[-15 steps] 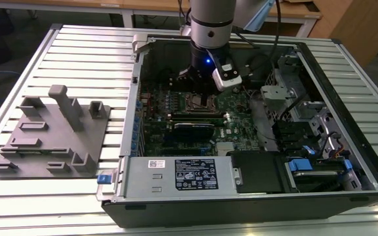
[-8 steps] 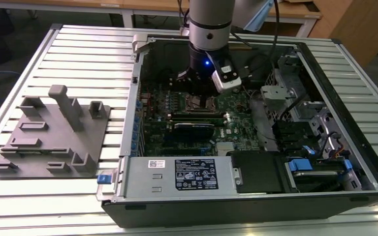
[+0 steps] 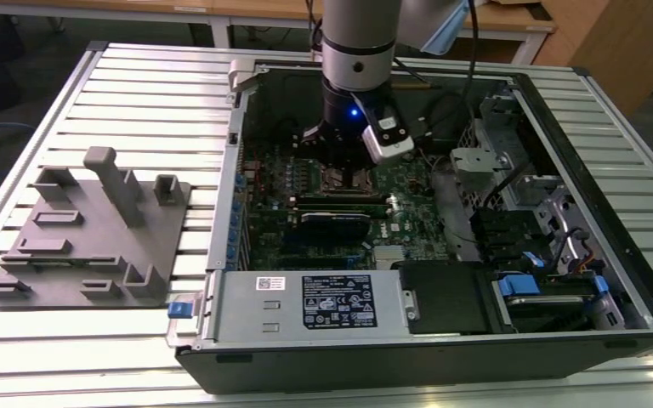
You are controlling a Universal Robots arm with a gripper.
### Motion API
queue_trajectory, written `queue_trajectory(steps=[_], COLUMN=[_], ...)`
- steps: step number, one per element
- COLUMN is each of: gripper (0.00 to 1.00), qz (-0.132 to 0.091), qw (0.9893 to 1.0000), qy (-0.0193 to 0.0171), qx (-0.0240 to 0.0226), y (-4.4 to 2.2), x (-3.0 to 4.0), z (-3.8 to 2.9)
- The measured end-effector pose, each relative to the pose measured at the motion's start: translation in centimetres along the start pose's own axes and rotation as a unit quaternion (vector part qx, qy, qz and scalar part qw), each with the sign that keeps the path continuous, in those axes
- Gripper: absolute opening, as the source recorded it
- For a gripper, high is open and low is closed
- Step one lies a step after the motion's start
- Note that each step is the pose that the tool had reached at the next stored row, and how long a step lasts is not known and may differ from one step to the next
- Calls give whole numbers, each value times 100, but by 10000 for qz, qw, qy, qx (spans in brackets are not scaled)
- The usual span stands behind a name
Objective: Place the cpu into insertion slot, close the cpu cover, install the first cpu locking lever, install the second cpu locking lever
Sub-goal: 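Install the second cpu locking lever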
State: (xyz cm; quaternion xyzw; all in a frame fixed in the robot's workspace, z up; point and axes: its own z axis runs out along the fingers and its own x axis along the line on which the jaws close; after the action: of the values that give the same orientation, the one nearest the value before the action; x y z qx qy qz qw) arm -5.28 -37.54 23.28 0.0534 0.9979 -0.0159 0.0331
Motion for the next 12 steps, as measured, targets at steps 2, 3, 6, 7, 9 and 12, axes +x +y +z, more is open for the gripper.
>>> queue_trajectory(steps=[2,3,6,7,9,12], gripper=[10,10,10,10,10,10], qz=[-11,-11,-12,-12,-10,-11], qw=[10000,10000,10000,10000,10000,10000], qy=[0,0,0,-1,0,0], qx=[0,0,0,-1,-2,-4], y=[-1,-1,-1,-1,-3,-5], x=[4,4,4,5,18,42], z=[2,2,2,2,2,4])
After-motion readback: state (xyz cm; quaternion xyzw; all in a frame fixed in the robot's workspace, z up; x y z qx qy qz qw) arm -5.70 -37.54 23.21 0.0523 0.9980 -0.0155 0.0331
